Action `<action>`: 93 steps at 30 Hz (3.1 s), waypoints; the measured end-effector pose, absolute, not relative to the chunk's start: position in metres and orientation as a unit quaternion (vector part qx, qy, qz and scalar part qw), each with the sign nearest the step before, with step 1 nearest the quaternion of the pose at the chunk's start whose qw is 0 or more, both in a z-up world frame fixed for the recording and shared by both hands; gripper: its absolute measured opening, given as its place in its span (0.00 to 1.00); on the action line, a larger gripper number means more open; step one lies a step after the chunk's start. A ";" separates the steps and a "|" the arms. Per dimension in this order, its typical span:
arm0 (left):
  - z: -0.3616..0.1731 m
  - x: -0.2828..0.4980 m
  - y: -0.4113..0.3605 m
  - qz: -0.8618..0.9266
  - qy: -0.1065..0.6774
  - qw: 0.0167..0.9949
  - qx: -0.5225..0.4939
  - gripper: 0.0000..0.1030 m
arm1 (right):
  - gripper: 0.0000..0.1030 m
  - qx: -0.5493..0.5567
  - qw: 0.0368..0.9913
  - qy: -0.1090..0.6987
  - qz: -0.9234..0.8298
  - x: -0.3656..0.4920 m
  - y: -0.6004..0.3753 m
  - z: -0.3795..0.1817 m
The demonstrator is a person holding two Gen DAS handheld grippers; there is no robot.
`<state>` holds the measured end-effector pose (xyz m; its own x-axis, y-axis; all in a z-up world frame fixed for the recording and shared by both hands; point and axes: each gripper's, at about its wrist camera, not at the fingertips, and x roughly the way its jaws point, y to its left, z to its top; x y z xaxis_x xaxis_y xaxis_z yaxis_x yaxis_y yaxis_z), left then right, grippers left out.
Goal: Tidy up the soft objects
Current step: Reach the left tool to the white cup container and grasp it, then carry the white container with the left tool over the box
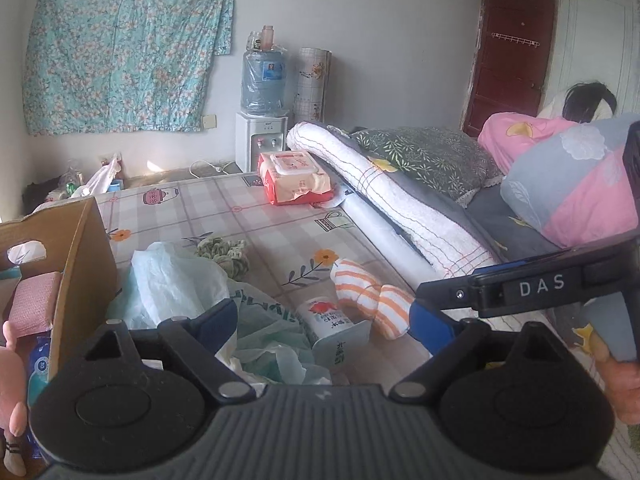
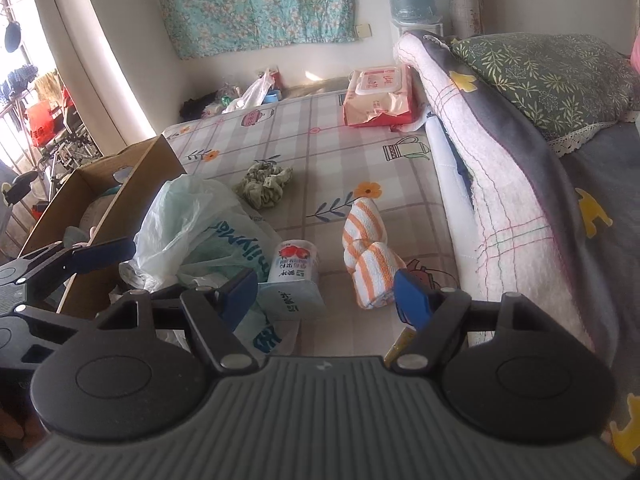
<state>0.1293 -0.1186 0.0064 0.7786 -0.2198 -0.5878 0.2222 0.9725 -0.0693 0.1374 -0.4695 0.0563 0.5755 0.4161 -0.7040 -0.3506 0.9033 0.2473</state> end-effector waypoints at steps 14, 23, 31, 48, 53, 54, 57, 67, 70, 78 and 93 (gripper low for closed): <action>-0.051 0.163 -0.141 -0.130 0.383 0.911 0.085 0.24 | 0.37 0.018 0.839 0.455 0.298 0.184 -0.446 0.000; -0.060 0.173 -0.142 -0.132 0.390 0.907 0.087 0.20 | 0.37 0.047 0.816 0.462 0.344 0.199 -0.440 -0.020; -0.055 0.169 -0.138 -0.133 0.383 0.911 0.070 0.17 | 0.29 0.060 0.811 0.474 0.337 0.195 -0.441 -0.022; -0.047 0.180 -0.122 -0.157 0.411 0.898 -0.030 0.35 | 0.19 0.214 0.775 0.513 0.302 0.198 -0.481 -0.025; -0.047 0.186 -0.113 -0.158 0.423 0.890 -0.058 0.30 | 0.19 0.238 0.764 0.516 0.305 0.207 -0.478 -0.030; -0.047 0.187 -0.112 -0.156 0.424 0.890 -0.062 0.30 | 0.19 0.241 0.761 0.518 0.307 0.207 -0.477 -0.031; -0.045 0.187 -0.111 -0.153 0.431 0.886 -0.075 0.28 | 0.19 0.250 0.756 0.524 0.301 0.205 -0.477 -0.030; -0.015 0.160 -0.114 -0.176 0.414 0.888 -0.098 0.28 | 0.20 0.267 0.769 0.511 0.274 0.171 -0.492 0.008; 0.005 0.146 -0.107 -0.184 0.393 0.895 -0.109 0.28 | 0.20 0.261 0.782 0.493 0.279 0.156 -0.491 0.034; 0.058 0.098 -0.061 -0.162 0.328 0.921 -0.138 0.28 | 0.20 0.242 0.792 0.451 0.334 0.126 -0.453 0.094; 0.066 0.022 0.108 0.011 0.325 0.917 -0.231 0.30 | 0.20 0.156 0.687 0.527 0.475 0.107 -0.246 0.104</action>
<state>0.0224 0.1084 0.0660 0.7881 -0.1299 -0.6017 -0.1701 0.8935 -0.4157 0.1072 -0.2458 0.1035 -0.0058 0.8176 -0.5757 -0.4881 0.5002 0.7152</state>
